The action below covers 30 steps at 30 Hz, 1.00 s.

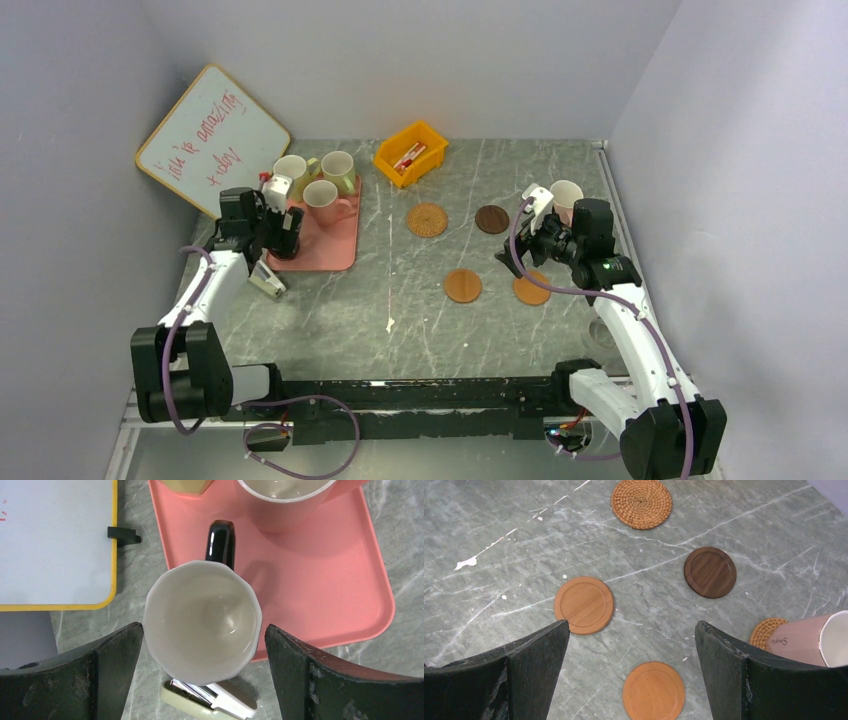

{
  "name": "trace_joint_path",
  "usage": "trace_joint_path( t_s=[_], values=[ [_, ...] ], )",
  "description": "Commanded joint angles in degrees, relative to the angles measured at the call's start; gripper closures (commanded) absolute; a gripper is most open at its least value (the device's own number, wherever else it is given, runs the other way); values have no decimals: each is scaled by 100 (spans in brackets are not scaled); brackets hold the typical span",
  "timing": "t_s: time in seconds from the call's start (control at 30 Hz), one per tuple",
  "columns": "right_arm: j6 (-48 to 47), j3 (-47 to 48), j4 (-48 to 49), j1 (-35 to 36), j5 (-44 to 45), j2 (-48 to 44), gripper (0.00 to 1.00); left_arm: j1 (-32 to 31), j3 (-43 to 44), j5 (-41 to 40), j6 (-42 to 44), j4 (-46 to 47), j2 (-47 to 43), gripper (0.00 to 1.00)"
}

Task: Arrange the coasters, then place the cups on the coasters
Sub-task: Pick up the cup from the tray.

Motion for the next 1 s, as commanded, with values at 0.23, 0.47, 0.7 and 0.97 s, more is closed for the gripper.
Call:
trace_joint_path(
  t_s=[0.23,0.47,0.7,0.97],
  values=[
    [-86,-3,149,15,-162,-120,0,101,188,45,-75,146,223,4],
    [-90,-3,152,19,-162,-106,0,147,70,12,-163,345,-131,4],
    [-88,-3,142,16,-171,-126,0,163,191,-43,-135,203,245,4],
    [-98,-1,143,17,-180,-117,0,199,246,134,-147,197,520,4]
  ],
)
